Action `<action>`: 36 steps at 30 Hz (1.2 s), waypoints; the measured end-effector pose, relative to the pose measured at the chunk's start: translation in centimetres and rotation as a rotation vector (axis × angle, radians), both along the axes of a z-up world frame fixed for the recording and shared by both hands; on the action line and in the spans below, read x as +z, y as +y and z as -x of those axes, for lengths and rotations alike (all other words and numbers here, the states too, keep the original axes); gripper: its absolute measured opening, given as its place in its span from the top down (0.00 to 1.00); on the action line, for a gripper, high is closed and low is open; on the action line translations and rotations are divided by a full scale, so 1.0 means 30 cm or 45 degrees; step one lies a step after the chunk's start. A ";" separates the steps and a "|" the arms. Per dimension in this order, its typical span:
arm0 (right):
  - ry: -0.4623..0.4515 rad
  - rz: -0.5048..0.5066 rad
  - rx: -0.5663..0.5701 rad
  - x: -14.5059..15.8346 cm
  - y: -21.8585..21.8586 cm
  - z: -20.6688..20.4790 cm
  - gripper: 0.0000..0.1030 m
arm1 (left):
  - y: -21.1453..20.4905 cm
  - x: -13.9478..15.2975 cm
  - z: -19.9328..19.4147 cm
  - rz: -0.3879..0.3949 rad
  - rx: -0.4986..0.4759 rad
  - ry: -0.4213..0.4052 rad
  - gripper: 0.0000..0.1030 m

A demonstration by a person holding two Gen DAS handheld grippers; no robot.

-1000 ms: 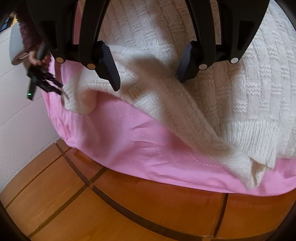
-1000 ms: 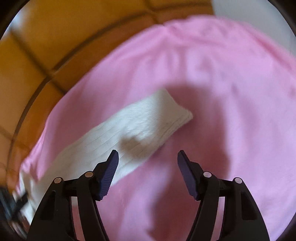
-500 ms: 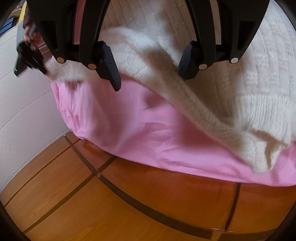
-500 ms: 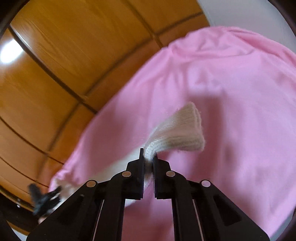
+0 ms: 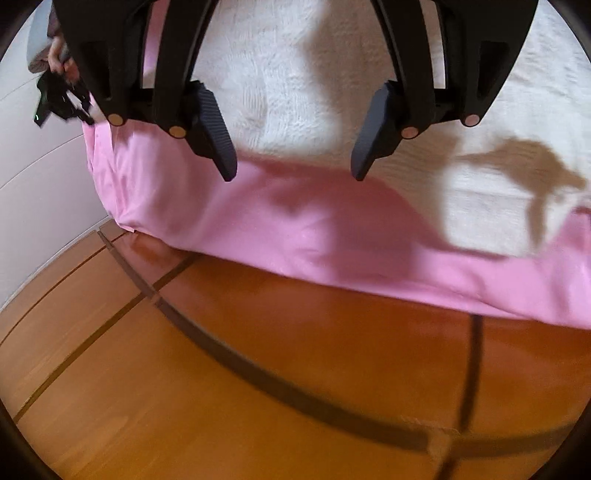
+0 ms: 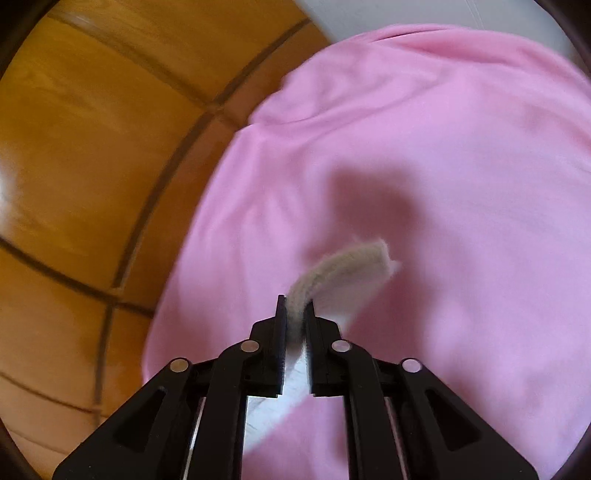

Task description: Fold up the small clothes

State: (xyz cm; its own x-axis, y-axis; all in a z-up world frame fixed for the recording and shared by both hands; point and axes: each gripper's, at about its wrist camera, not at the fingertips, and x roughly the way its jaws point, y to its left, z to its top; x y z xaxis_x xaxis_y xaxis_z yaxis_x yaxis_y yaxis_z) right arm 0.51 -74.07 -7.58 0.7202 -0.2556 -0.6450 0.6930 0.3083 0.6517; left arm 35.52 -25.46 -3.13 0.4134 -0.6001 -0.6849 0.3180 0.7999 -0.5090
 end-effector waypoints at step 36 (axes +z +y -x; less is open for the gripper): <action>0.357 0.218 -0.060 -0.042 0.208 0.059 0.26 | 1.064 -0.127 0.835 0.038 0.651 0.170 0.27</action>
